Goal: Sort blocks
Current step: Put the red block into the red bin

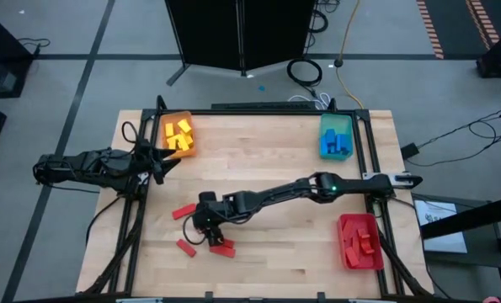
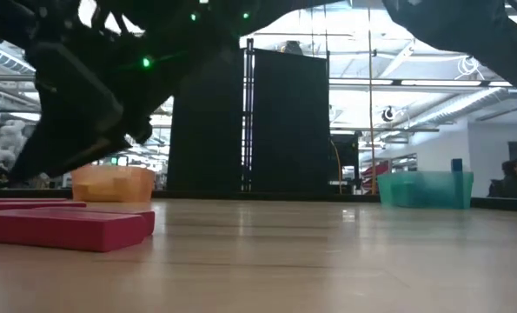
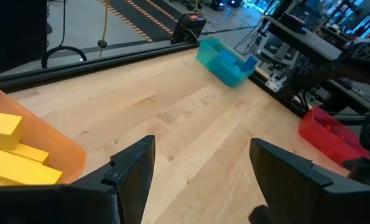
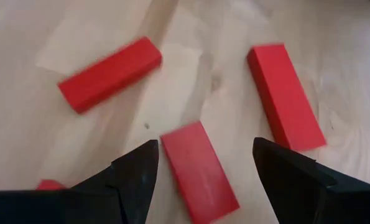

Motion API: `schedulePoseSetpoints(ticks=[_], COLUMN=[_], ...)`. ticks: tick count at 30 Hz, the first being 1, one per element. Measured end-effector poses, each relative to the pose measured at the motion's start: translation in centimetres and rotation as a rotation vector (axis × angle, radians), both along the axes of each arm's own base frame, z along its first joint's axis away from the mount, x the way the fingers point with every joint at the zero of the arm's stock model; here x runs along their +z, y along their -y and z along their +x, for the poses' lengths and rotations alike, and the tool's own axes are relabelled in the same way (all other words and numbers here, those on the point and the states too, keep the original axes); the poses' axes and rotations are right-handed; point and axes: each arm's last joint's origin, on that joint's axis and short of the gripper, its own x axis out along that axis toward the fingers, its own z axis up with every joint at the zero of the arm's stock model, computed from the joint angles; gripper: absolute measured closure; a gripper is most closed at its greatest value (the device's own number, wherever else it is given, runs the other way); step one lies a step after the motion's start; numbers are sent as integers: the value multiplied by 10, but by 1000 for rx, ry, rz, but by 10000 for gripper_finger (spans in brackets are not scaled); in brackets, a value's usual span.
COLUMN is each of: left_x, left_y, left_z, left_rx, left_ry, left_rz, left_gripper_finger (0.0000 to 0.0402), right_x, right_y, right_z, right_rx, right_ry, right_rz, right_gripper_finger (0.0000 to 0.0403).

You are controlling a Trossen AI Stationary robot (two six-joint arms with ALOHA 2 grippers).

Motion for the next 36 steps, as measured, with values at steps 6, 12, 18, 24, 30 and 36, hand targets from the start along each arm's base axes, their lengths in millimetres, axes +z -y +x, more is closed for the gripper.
schedulePoseSetpoints(ticks=[6, 12, 18, 24, 30, 36], left_x=[0, -1, -1, -2, -2, -2], left_y=[0, 0, 0, 0, 0, 0], left_z=[0, 0, 0, -1, -1, -1], left_rx=[0, 0, 0, 0, 0, -1], left_ry=[-3, -6, -14, -22, -22, -24], left_rz=[0, 0, 1, 2, 2, 5], left_gripper_finger=[143, 143, 143, 143, 143, 143], right_x=[-12, -18, -21, -25, -27, -28], right_y=[10, 11, 8, 6, 7, 7], right_z=[2, 3, 2, 1, -1, -3], right_rx=[-19, -12, 18, 19, 17, -3], right_ry=[-23, -39, -58, -67, -103, -127], right_rz=[3, 16, 37, 35, 25, 12], right_gripper_finger=[151, 151, 151, 151, 153, 210])
